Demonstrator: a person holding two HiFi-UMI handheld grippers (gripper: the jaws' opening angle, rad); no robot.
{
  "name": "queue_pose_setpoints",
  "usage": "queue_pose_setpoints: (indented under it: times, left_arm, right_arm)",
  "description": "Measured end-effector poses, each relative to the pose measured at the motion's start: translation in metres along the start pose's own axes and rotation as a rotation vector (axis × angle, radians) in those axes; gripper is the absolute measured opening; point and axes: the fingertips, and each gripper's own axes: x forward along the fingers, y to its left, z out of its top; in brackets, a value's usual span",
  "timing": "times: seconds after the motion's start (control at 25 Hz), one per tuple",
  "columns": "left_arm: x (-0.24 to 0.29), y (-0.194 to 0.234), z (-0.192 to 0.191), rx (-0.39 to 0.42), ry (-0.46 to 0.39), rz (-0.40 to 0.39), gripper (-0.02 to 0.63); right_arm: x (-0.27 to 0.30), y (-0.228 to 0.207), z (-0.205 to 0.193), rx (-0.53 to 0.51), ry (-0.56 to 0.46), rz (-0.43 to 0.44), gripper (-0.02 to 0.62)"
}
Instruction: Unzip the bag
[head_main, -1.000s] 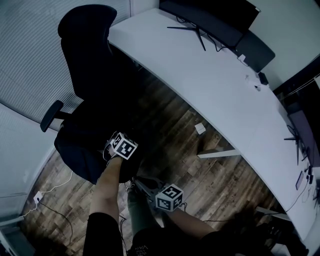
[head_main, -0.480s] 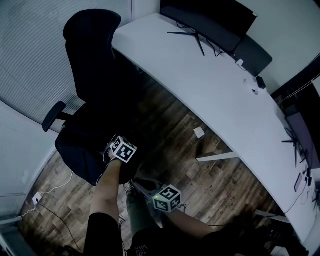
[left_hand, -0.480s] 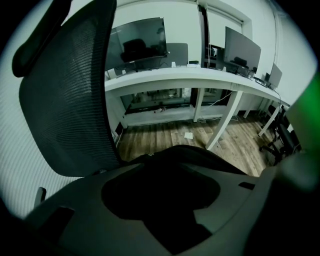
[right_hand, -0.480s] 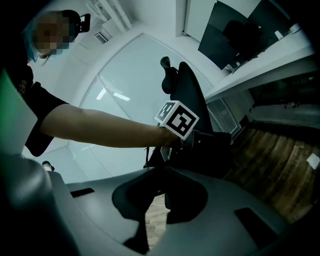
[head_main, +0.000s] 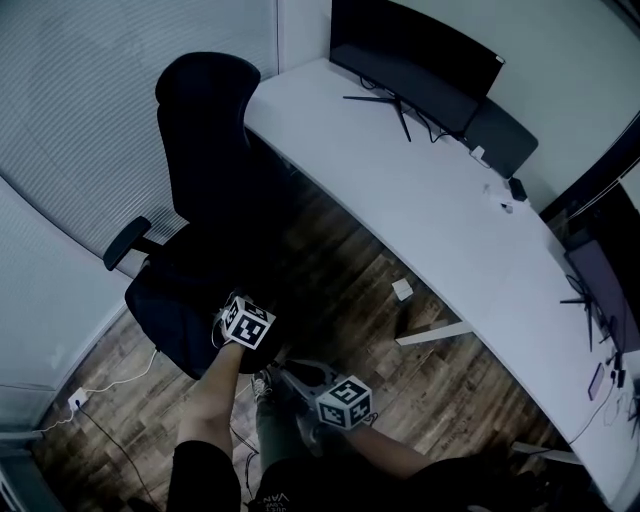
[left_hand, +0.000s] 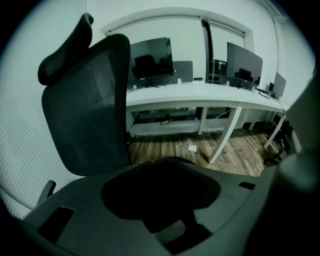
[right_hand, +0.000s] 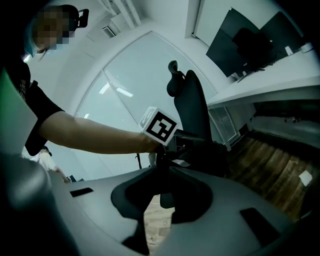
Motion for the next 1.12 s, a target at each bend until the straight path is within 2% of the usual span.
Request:
queue_pose_setpoints:
  times: [0.44,0.68,0.84,1.12]
  left_arm:
    - [-0.090,-0.016,0.035,-0.070,-0.222,0.096,0.201]
    - [-0.135,-0.019,0.048,-0.102,-0.308,0.138,0.157]
    - [-0.163,-0.023,0.057,-0.079,-0.365,0.159,0.129]
    - [-0.193,-0.044,0.061,-0.004,-0.404,0.171,0.091]
  right_arm:
    - [-0.027,-0.004,0.051,-0.101,-0.037,-0.050,0.049]
    - [-0.031,-0.002,0.080,-0.136,-0.060,-0.065,0.049]
    - [-0.032,0.001,0.097,-0.154,-0.079,-0.074,0.049]
    - [-0.029,0.006,0.124,-0.189,-0.103,-0.092,0.049]
